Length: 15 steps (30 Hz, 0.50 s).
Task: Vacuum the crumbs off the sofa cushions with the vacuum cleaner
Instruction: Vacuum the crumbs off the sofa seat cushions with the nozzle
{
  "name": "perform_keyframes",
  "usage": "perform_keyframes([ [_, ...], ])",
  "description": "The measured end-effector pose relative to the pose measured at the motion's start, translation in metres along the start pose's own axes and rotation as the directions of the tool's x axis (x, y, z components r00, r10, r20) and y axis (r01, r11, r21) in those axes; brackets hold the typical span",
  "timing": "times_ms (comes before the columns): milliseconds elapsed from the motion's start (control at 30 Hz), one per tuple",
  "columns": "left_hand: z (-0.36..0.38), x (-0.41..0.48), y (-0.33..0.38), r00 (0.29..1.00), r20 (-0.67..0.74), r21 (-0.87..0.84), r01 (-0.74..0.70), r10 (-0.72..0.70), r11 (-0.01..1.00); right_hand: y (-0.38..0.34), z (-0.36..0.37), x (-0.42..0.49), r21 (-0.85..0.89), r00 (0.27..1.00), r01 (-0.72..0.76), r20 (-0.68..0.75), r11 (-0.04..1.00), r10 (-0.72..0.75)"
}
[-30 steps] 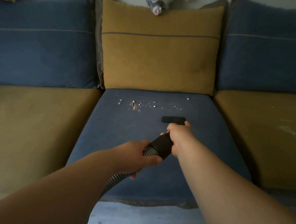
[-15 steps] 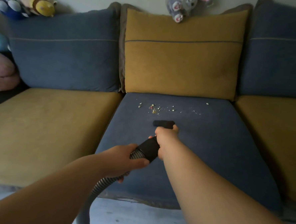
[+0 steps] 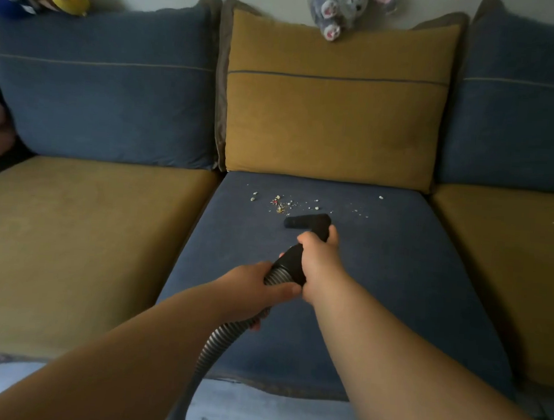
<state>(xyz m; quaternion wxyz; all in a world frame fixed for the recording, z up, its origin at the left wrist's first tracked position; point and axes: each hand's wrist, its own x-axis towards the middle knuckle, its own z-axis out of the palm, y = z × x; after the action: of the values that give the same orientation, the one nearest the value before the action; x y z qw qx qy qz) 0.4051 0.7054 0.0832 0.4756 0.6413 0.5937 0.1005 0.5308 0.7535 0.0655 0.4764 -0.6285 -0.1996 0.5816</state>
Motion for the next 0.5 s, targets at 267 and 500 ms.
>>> perform_keyframes([
  [267, -0.005, 0.011, 0.002, 0.997, -0.074, -0.089, -0.003, -0.003, 0.996, -0.013, 0.014, 0.022, -0.067, 0.999, -0.019, -0.031, 0.998, 0.017],
  [500, -0.003, 0.019, -0.004, 0.995, -0.093, -0.077, 0.028, -0.035, 0.997, -0.007, 0.017, 0.033, -0.075, 1.0, 0.0, -0.003, 0.997, 0.0],
])
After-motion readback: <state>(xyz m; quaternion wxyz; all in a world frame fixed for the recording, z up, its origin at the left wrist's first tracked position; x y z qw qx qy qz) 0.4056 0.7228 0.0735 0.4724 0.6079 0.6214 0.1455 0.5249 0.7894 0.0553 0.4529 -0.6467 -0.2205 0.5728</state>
